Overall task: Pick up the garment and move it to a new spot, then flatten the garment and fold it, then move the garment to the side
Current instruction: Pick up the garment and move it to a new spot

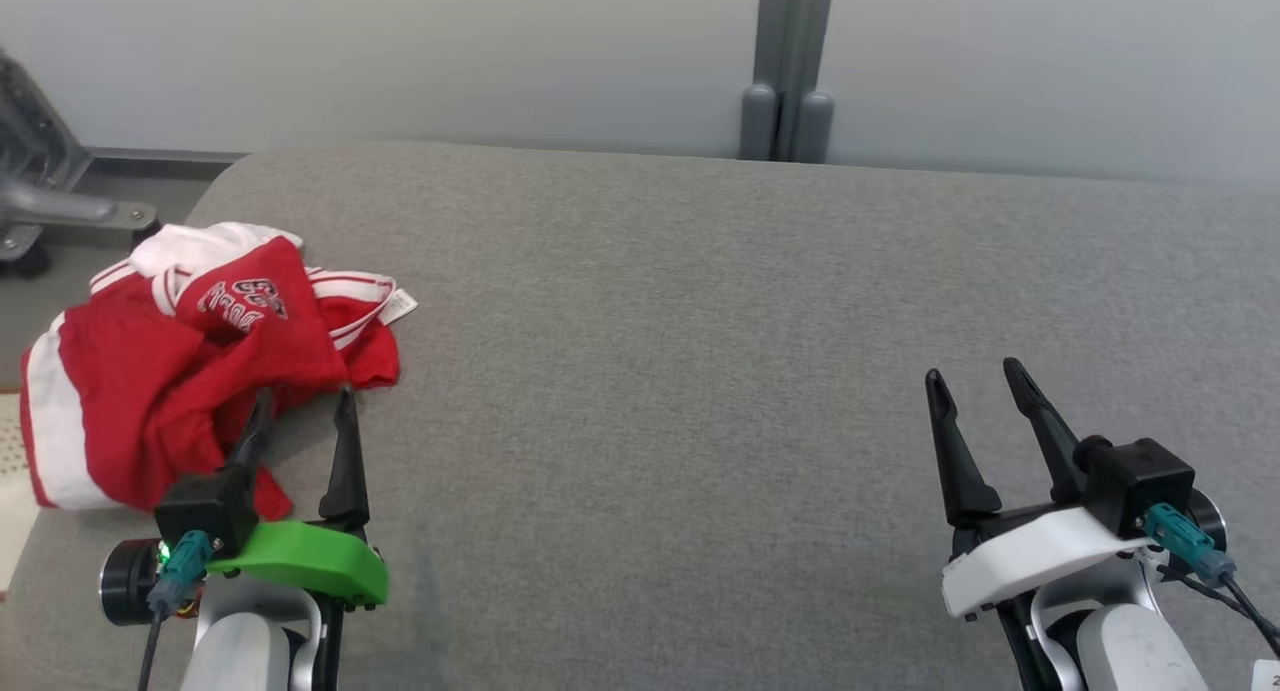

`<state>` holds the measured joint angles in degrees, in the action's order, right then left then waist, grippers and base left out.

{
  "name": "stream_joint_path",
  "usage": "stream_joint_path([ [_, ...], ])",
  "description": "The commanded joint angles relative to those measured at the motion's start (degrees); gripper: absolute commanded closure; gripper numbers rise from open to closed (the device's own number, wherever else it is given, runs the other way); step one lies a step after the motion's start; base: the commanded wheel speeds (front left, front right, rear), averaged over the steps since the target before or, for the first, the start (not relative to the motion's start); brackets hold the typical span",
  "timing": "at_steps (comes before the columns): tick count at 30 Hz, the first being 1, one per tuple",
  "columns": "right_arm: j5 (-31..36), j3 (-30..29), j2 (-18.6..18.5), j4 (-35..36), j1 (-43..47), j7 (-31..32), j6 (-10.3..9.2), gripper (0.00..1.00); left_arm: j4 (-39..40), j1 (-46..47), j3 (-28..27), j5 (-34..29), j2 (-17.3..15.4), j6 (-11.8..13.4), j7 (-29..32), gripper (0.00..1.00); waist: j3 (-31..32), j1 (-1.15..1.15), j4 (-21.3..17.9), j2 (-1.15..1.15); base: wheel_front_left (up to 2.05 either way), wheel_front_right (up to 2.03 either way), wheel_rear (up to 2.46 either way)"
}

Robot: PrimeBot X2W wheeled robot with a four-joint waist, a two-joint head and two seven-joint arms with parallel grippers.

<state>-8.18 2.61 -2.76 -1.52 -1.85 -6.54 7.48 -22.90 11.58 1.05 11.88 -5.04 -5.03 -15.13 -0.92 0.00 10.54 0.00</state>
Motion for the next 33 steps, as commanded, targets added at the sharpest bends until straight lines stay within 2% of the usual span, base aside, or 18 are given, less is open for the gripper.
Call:
stream_joint_path([
  [1, -0.2, 0.4, -0.1, 0.4, -0.9, 0.2, 0.03, 0.00, 0.1, 0.9, -0.4, 0.2, -0.4, 0.1, 0.0, 0.00, -0.8, 0.00, 5.2, 0.00, 0.00, 0.00, 0.00],
  [10, -0.9, 2.8, -0.1, 0.6, -2.0, 0.0, 0.03, 0.00, -0.1, 0.9, -2.6, 0.7, -0.9, 0.3, 0.0, 0.00, -1.4, 0.00, 12.5, 0.00, 0.00, 0.00, 0.00],
  [17, -0.3, 2.8, -0.1, 0.7, -2.1, 0.1, 0.03, 0.00, 0.7, 0.0, -3.7, 0.6, -0.4, 0.3, 0.0, 0.00, -2.2, 0.00, 15.0, 0.00, 0.00, 0.00, 0.00],
  [26, 0.3, 2.7, -0.6, 1.8, -4.0, 1.7, 0.03, 0.00, -0.7, 3.3, -4.2, 0.9, 0.0, 0.0, 0.0, 0.00, -5.6, 0.00, 14.3, 0.00, 0.00, 0.00, 0.00],
  [33, 1.0, 3.6, -2.4, 4.0, -7.9, 3.4, 0.03, 0.00, -9.9, 12.4, -3.9, 3.0, -1.6, -1.0, 1.6, 0.00, -12.2, 0.00, 11.1, 0.00, 0.00, 0.00, 0.00],
])
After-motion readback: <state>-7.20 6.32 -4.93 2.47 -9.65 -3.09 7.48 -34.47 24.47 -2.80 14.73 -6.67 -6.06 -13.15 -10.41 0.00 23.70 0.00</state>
